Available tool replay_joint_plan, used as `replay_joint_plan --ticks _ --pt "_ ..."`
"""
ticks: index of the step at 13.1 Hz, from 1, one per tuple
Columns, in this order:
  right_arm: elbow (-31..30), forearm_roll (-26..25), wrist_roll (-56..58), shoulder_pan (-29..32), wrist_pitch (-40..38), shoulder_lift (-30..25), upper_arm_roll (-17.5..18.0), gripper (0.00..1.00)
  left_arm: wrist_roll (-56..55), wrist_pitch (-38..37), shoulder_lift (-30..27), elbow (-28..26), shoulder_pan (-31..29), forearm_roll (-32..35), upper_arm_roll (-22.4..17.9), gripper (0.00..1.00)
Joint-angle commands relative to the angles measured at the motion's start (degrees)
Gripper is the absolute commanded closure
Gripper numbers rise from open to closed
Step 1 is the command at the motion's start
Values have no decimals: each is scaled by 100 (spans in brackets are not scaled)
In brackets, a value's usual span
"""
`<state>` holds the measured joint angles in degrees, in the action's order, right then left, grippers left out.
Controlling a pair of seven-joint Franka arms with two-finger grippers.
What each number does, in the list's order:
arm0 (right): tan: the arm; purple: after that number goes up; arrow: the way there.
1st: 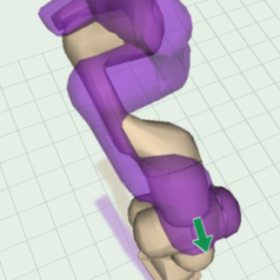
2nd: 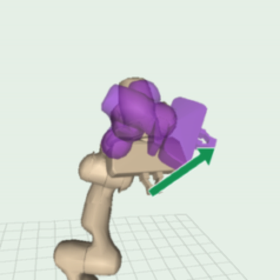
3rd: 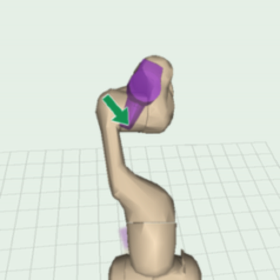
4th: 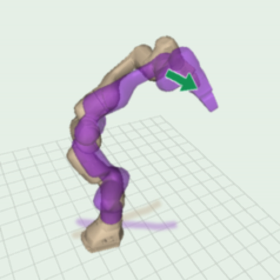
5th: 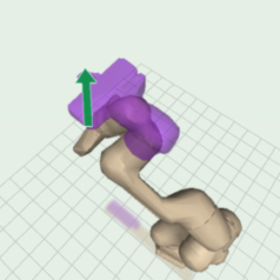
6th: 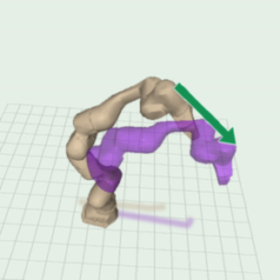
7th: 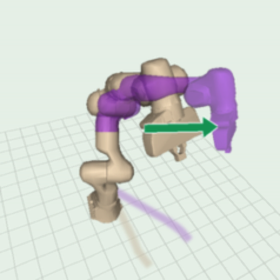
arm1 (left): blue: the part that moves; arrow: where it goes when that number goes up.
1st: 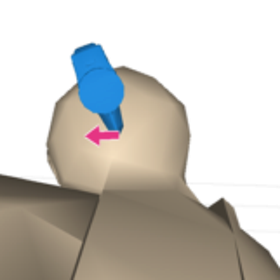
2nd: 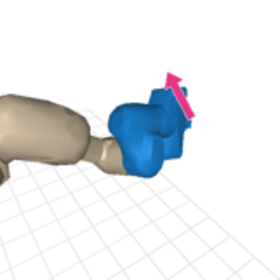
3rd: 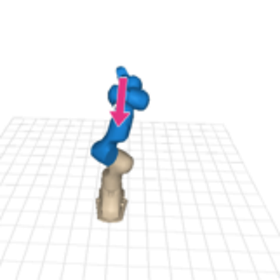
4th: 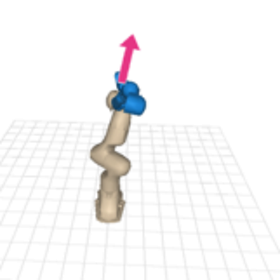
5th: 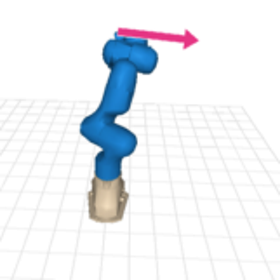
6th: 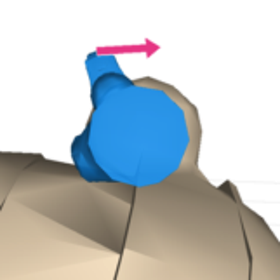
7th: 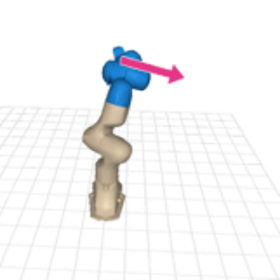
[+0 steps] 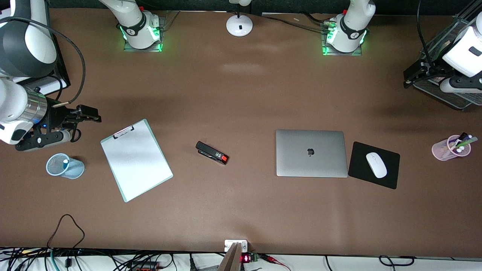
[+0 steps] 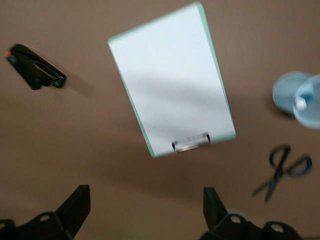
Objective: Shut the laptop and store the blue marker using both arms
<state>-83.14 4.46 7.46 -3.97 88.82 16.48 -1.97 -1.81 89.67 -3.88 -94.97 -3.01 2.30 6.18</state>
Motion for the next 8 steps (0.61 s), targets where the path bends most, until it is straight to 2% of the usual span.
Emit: replay_joint_plan --ticks 1,2,5,8 --pt "26 -462 -508 -25 -479 -329 -58 0 111 375 -481 -636 -77 34 58 0" --pt "18 -603 -491 36 -515 -461 -93 0 111 358 -473 -602 -77 34 58 0" --pt "26 -587 -551 282 -873 -690 -373 0 120 349 -421 -567 -147 -132 -20 0" --pt "-122 -631 -552 265 -815 -980 -409 0 234 384 -412 -558 -244 -265 32 0"
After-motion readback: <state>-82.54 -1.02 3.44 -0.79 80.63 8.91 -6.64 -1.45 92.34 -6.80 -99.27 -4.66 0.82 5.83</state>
